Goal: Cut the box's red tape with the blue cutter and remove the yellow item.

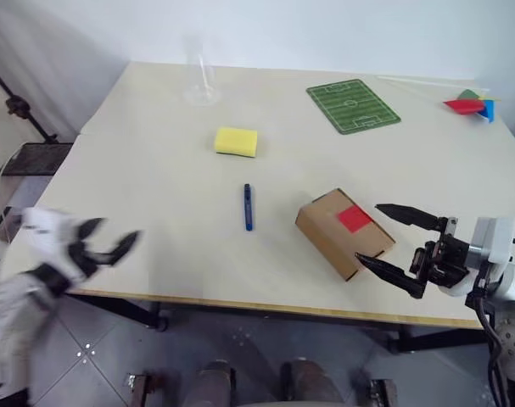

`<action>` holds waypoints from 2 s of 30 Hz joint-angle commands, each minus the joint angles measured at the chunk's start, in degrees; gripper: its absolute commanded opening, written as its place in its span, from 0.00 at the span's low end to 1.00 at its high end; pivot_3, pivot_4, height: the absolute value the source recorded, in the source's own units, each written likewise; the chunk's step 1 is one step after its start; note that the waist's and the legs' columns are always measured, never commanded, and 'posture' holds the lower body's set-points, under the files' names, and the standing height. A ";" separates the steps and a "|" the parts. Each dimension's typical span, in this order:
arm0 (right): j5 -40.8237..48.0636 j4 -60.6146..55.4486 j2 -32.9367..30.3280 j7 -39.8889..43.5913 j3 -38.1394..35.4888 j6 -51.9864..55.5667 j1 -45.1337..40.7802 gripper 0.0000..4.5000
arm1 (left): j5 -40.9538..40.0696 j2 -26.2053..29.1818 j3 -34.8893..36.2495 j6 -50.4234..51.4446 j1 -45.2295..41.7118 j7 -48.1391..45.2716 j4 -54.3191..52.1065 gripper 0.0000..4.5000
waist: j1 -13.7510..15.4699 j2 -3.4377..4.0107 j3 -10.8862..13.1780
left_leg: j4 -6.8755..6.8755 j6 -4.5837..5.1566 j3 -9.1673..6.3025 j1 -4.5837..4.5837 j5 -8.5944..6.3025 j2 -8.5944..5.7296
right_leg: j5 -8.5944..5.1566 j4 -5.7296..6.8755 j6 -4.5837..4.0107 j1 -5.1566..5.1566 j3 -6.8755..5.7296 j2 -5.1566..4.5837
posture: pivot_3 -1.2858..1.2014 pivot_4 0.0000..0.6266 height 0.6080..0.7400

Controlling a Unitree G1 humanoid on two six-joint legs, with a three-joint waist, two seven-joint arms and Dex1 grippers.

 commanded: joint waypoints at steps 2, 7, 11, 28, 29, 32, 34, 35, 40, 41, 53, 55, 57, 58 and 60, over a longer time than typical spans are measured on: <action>1.73 -4.47 -0.24 -1.74 -2.73 -0.55 2.37 1.00 | 1.62 -8.66 -9.52 6.56 -6.42 13.04 -6.08 1.00 | -1.00 -0.02 0.00 | 0.00 -0.09 0.13 -0.01 0.04 0.06 | 0.00 0.00 0.01 -0.03 0.08 0.09 | 0.52 0.24 1.00; 2.62 -7.41 -0.12 -2.39 -4.54 -1.01 6.87 1.00 | 11.97 -13.16 -21.39 7.01 -12.30 22.89 -2.26 1.00 | -1.06 -0.02 -0.01 | -0.17 -0.23 0.25 0.13 0.15 0.22 | 0.00 0.01 0.00 -0.07 0.17 0.27 | 0.52 0.24 1.00; 3.05 -8.33 -0.37 -3.57 -5.82 -0.83 8.12 1.00 | 14.48 -18.80 -24.61 6.99 -17.10 25.72 3.73 1.00 | -0.43 -0.04 0.00 | -0.15 -0.16 0.24 0.12 0.20 0.07 | 0.01 -0.03 0.01 -0.01 0.19 0.15 | 0.52 0.24 1.00; 6.22 -9.10 -1.95 -7.61 -5.58 2.61 4.61 1.00 | 26.28 -28.48 -30.38 3.24 -29.43 30.02 26.24 1.00 | 0.66 -0.08 0.03 | -0.11 -0.19 0.25 0.06 0.23 0.05 | 0.03 -0.11 0.05 -0.04 0.19 0.14 | 0.52 0.24 1.00; 6.49 -9.24 -1.92 -7.99 -5.41 2.93 4.15 1.00 | 26.28 -29.49 -30.02 3.15 -29.76 30.26 27.23 1.00 | 0.77 -0.08 0.02 | -0.11 -0.19 0.25 0.06 0.23 0.04 | 0.04 -0.11 0.06 -0.04 0.19 0.14 | 0.52 0.24 1.00; 7.06 -9.50 -1.75 -9.03 -5.08 3.76 3.13 1.00 | 27.82 -29.85 -32.28 0.30 -30.82 28.73 30.06 1.00 | 0.73 -0.08 0.03 | -0.14 -0.18 0.24 0.03 0.22 0.04 | 0.04 -0.18 0.07 -0.04 0.19 0.14 | 0.52 0.24 1.00; 7.04 -9.76 -1.69 -9.24 -4.77 4.04 2.88 1.00 | 27.64 -31.87 -30.53 1.83 -30.98 30.33 31.76 1.00 | 0.81 -0.07 0.02 | -0.15 -0.17 0.24 0.01 0.22 0.04 | 0.04 -0.22 0.07 -0.05 0.18 0.12 | 0.52 0.24 1.00; 7.07 -9.85 -1.68 -9.33 -4.70 4.13 2.82 1.00 | 27.74 -32.52 -29.83 2.32 -30.97 31.02 32.18 1.00 | 0.93 -0.07 0.02 | -0.15 -0.17 0.24 0.02 0.22 0.03 | 0.04 -0.22 0.07 -0.03 0.17 0.11 | 0.52 0.24 1.00; 7.29 -9.94 -1.69 -9.76 -4.70 4.68 2.32 1.00 | 29.01 -34.40 -27.35 4.16 -30.45 33.68 32.15 1.00 | 0.91 -0.07 0.02 | -0.15 -0.17 0.24 0.04 0.22 0.03 | 0.05 -0.24 0.09 -0.02 0.18 0.10 | 0.52 0.24 1.00; 7.30 -9.86 -1.74 -9.71 -4.71 4.71 2.30 1.00 | 29.46 -34.70 -26.87 4.82 -30.31 34.48 32.01 1.00 | 0.89 -0.07 0.02 | -0.15 -0.17 0.24 0.04 0.22 0.03 | 0.05 -0.24 0.09 -0.01 0.18 0.11 | 0.52 0.24 1.00; 7.29 -8.71 -2.11 -9.56 -4.14 5.52 0.21 1.00 | 30.42 -36.60 -24.90 10.83 -28.30 36.10 29.57 0.57 | 0.64 -0.02 -0.03 | -0.18 -0.18 0.27 0.10 0.22 0.04 | 0.05 -0.22 0.09 0.00 0.21 0.12 | 0.52 0.24 1.00; 7.21 -8.55 -2.04 -9.66 -4.05 5.63 -0.26 1.00 | 30.46 -36.70 -24.82 11.06 -28.16 35.97 29.38 0.44 | 0.65 -0.02 -0.03 | -0.18 -0.18 0.27 0.11 0.22 0.04 | 0.05 -0.23 0.09 0.02 0.21 0.12 | 0.52 0.24 1.00; 7.14 -8.44 -1.98 -9.79 -3.92 5.70 -0.65 1.00 | 30.49 -36.83 -24.61 11.28 -28.14 35.88 29.33 0.30 | 0.66 -0.02 -0.03 | -0.18 -0.18 0.27 0.11 0.22 0.04 | 0.05 -0.24 0.09 0.01 0.20 0.12 | 0.52 0.24 1.00; 7.10 -8.40 -1.95 -9.84 -3.86 5.71 -0.80 1.00 | 30.51 -36.89 -24.50 11.38 -28.16 35.83 29.35 0.25 | 0.66 -0.02 -0.03 | -0.18 -0.18 0.27 0.11 0.22 0.04 | 0.05 -0.24 0.09 0.02 0.21 0.12 | 0.52 0.24 1.00; 7.02 -8.19 -1.89 -9.99 -3.63 5.76 -1.33 1.00 | 30.60 -36.87 -24.19 11.29 -28.19 35.75 29.41 0.13 | 0.67 -0.02 -0.03 | -0.19 -0.18 0.27 0.11 0.22 0.04 | 0.05 -0.25 0.09 0.02 0.21 0.12 | 0.52 0.24 1.00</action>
